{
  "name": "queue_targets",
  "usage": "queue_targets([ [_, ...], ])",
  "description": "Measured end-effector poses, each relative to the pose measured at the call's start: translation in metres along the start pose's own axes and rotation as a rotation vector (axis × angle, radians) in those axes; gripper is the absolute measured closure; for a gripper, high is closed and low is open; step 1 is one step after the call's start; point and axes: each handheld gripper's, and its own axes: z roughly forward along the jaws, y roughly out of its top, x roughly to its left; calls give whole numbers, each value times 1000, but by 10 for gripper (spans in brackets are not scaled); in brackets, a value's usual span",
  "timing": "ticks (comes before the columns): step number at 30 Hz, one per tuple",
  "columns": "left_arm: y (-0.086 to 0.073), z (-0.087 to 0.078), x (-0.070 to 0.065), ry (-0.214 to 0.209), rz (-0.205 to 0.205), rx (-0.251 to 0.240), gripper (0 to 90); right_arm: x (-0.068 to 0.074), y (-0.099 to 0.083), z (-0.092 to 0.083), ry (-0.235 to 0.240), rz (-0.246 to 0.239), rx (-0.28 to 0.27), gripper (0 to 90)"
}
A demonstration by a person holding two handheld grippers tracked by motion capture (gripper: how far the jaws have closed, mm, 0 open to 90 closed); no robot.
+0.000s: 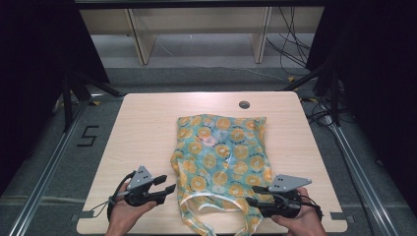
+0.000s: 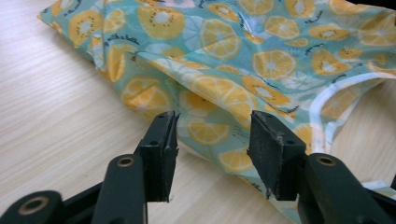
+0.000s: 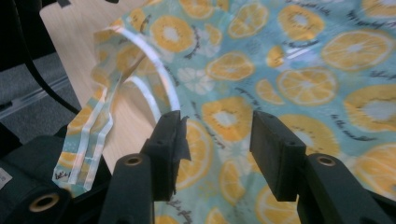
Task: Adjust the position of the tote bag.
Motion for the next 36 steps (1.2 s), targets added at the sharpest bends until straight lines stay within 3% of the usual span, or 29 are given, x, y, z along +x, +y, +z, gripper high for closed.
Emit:
queue_targets([
  [5,-2,2,-1,-16,13,4,492,8,1,12,22,-25,33,516],
  [8,-3,3,-2,-19,-7,-5,461,17,1,19,11,-21,41,497],
  [12,-3,4,-4,-25,-22,-9,445,20,0,26,3,-54,55,497],
  [15,-3,2,-5,-12,-17,-5,417,23,-3,31,-11,-50,79,496],
  [16,-3,2,-8,-10,-36,3,417,23,-3,31,-11,-50,79,496],
  [22,-9,1,-21,-49,-49,14,371,24,-5,35,-28,-61,99,513],
  [25,-14,3,-25,-64,-30,26,367,26,-6,38,-20,-61,107,524],
  [27,-18,6,-28,-68,-37,27,362,27,-6,43,-35,-78,105,607],
  [28,-21,12,-29,-104,-73,13,346,27,-6,44,-34,-80,113,680],
  [29,-21,12,-29,-104,-73,13,337,27,-6,44,-34,-80,113,680],
  [30,-23,14,-28,-122,-64,16,337,26,-6,44,-42,-93,107,747],
  [32,-24,17,-31,-99,-67,31,331,26,-5,43,-51,-119,99,860],
  [33,-24,17,-31,-97,-49,31,337,25,-3,40,-51,-134,74,900],
  [35,-23,16,-32,-98,-48,29,338,26,-3,39,-54,-117,74,900],
  [36,-22,17,-33,-99,-51,22,344,25,-2,38,-54,-133,60,900],
])
